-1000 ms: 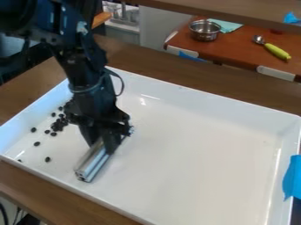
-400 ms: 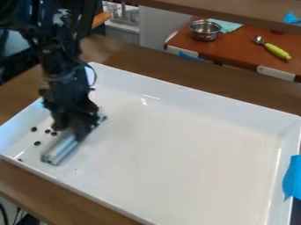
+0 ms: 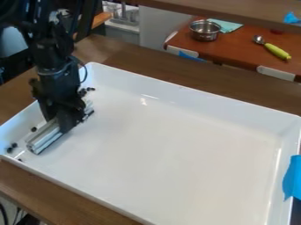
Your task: Sweep into pile
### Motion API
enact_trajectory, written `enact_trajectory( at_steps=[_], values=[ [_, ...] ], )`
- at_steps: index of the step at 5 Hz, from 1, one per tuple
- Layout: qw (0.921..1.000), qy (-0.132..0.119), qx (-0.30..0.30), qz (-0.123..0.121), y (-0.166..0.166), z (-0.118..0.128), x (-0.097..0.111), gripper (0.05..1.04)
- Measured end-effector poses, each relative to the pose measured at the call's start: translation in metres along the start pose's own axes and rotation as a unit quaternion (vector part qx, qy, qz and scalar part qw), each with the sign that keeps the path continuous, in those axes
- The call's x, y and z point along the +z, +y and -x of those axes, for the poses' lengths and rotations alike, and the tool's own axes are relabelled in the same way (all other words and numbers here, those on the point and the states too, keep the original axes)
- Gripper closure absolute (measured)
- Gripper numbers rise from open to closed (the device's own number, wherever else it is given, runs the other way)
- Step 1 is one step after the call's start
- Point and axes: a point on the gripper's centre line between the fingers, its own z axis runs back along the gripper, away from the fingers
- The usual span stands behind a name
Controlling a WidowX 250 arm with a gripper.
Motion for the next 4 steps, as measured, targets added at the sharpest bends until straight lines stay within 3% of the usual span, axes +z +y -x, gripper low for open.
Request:
enact_trajectory(
  at_steps=[1, 2, 3, 4],
  values=[
    [0.9995, -0.003, 0.013, 0.029, -0.009, -0.001, 0.004, 0.711],
    [0.9969, -0.013, 0.032, 0.07, -0.033, -0.018, 0.031, 0.711],
    [0.9945, -0.002, 0.053, 0.091, -0.062, -0.032, 0.049, 0.711],
    [0.9949, 0.007, 0.064, 0.078, -0.097, -0.039, 0.058, 0.711]
  ],
)
